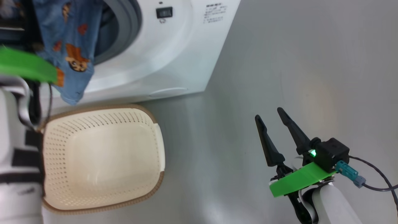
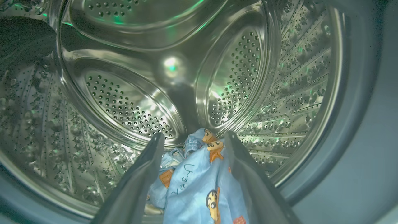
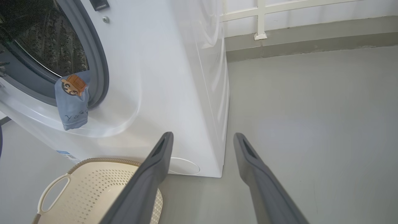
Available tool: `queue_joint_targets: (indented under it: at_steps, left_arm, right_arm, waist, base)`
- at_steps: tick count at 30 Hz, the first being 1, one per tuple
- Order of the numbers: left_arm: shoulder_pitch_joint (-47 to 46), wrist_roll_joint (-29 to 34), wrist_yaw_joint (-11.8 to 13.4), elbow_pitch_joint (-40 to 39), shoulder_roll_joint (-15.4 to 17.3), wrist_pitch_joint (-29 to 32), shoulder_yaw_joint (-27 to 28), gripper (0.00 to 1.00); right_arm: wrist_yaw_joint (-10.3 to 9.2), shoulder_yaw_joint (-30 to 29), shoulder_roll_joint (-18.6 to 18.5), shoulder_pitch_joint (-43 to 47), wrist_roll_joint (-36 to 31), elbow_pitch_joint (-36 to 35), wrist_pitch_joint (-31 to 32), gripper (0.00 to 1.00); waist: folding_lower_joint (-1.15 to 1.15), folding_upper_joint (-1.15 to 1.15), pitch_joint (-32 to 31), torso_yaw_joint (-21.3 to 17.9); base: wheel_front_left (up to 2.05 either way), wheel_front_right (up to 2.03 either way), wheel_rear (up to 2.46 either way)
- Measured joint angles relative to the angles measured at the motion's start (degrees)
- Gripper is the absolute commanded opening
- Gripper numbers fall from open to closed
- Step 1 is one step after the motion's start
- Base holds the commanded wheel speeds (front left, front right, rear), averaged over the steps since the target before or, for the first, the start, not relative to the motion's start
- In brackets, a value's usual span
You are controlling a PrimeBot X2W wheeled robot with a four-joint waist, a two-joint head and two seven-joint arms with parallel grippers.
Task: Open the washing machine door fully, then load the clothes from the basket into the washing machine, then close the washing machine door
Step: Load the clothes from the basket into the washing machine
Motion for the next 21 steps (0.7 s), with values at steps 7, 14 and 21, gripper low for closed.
queue_joint_targets:
  at_steps: [7,14,21]
  left_arm:
    - [10.75,0.01,0.02,-8.04,-1.19,0.0,0.3,1.0]
    - [24.53,0.01,0.62,-18.33,-3.12,0.0,2.05,1.0]
    - [35.14,0.01,2.13,-25.91,-5.89,0.0,4.23,1.0]
  right_arm:
    - [0.0,0.05,0.0,1.48,-0.09,-0.09,0.0,1.0]
    - [0.0,0.32,-0.19,2.48,-0.09,0.04,0.0,1.0]
    - [0.0,0.67,-0.45,4.39,-0.08,0.2,0.0,1.0]
  waist:
    - [0.0,0.0,-4.19,1.16]
    - [0.0,0.0,-8.12,1.96]
    - [0.0,0.0,-10.79,2.42]
  base:
    - [0.0,0.0,0.0]
    - [0.0,0.0,0.0]
    - [0.0,0.0,0.0]
